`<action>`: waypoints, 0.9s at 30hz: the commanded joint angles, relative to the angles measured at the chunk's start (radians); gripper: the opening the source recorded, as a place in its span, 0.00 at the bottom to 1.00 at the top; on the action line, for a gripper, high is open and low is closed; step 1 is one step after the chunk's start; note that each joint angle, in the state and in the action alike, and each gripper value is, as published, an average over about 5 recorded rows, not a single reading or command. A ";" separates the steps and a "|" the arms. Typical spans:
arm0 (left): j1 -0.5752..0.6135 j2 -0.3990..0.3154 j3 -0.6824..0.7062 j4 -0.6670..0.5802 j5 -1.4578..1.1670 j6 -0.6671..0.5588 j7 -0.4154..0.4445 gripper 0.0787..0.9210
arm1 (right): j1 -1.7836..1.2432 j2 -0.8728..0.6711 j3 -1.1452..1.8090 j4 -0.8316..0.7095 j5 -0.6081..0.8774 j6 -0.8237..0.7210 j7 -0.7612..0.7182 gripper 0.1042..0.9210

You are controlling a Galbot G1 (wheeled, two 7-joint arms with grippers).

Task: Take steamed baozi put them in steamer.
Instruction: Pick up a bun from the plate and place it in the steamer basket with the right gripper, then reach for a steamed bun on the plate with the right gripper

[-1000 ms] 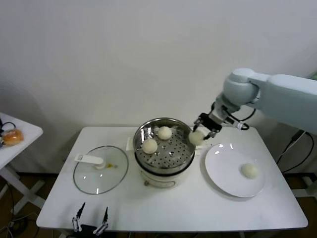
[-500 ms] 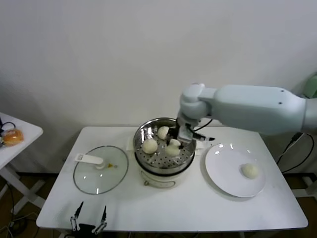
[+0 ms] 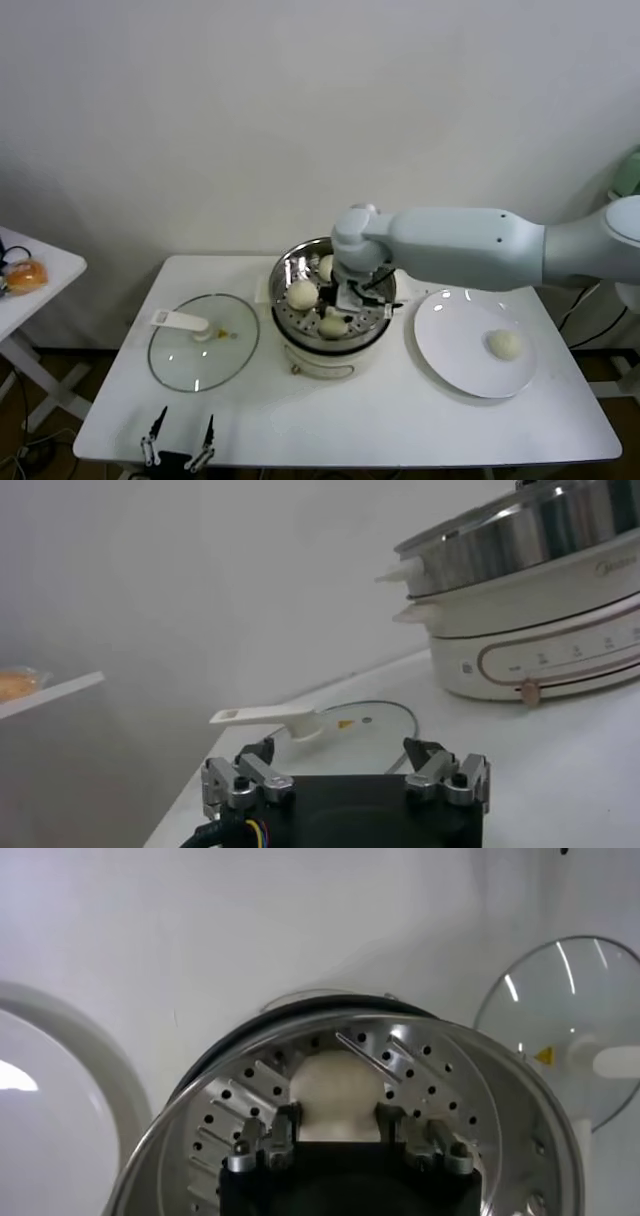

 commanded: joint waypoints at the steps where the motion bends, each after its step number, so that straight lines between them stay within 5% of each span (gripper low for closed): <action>1: 0.003 -0.049 0.000 -0.001 -0.001 0.000 -0.001 0.88 | -0.049 0.030 0.010 -0.046 -0.040 0.012 0.013 0.53; 9: 0.009 -0.049 0.000 -0.010 0.002 0.001 -0.001 0.88 | 0.013 -0.005 0.023 -0.045 0.066 0.025 0.019 0.71; 14: 0.016 -0.049 -0.001 -0.011 0.004 -0.001 -0.001 0.88 | 0.150 -0.065 -0.029 -0.052 0.266 0.016 -0.019 0.86; 22: 0.017 -0.049 0.003 -0.014 0.003 -0.001 -0.001 0.88 | 0.305 -0.209 -0.189 -0.160 0.558 -0.216 -0.126 0.88; 27: 0.025 -0.049 0.008 -0.040 -0.003 0.001 0.001 0.88 | 0.242 -0.314 -0.198 -0.239 0.587 -0.309 -0.156 0.88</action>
